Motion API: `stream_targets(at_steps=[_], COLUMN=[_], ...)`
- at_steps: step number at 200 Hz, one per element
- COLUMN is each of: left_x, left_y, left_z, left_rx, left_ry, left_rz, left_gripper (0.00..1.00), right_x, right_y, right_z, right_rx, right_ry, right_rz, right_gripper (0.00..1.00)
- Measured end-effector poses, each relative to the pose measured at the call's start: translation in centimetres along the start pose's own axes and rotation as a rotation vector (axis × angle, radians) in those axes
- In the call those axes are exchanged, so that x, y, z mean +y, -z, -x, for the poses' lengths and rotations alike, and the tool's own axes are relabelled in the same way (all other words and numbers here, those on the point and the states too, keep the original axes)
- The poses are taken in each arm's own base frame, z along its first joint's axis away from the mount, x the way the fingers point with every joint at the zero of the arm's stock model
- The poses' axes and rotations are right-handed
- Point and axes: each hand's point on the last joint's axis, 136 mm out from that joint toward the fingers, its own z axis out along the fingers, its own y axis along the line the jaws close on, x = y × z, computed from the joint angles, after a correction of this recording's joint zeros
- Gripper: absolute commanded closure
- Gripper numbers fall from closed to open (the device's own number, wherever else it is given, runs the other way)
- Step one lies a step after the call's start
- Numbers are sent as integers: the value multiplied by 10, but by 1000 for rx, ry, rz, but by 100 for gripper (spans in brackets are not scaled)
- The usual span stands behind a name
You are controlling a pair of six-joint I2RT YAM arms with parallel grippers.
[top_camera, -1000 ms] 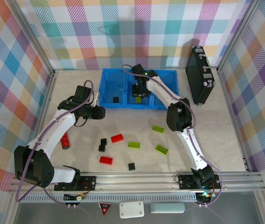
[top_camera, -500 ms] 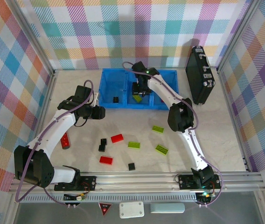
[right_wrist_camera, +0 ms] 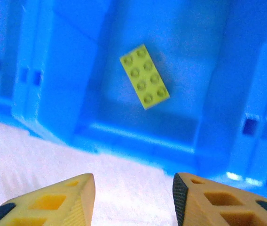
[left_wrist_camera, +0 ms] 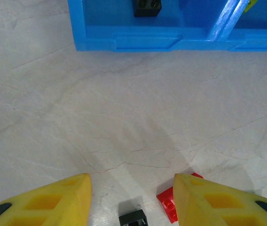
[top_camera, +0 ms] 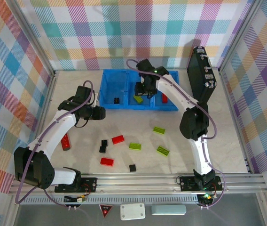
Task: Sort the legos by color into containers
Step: Place the lego in the container, then pick up the lego from the middle-left of the table.
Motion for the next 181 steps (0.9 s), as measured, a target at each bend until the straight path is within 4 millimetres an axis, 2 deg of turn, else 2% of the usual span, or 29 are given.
stream_targets(at_steps=[28,79,129,181], left_x=[-13,-35,-48,-55], left_y=[0,-6,-11,-36], left_z=[-3,-23,-35,-74], left_rx=[22,85,97,177], left_ry=[18,55,123,177], left_rz=[-6,35,79,136], left_gripper=[50,46,37,29], right_x=[-7,-21,-37,-50], right_y=[6,21,24,22], right_z=[-25,-63,-104,-134], right_rx=[31,49,86,118], right_ry=[0,-29,-53,-65], right_rz=[-7,-2,-16,-31], right_gripper=[51,51,51,51])
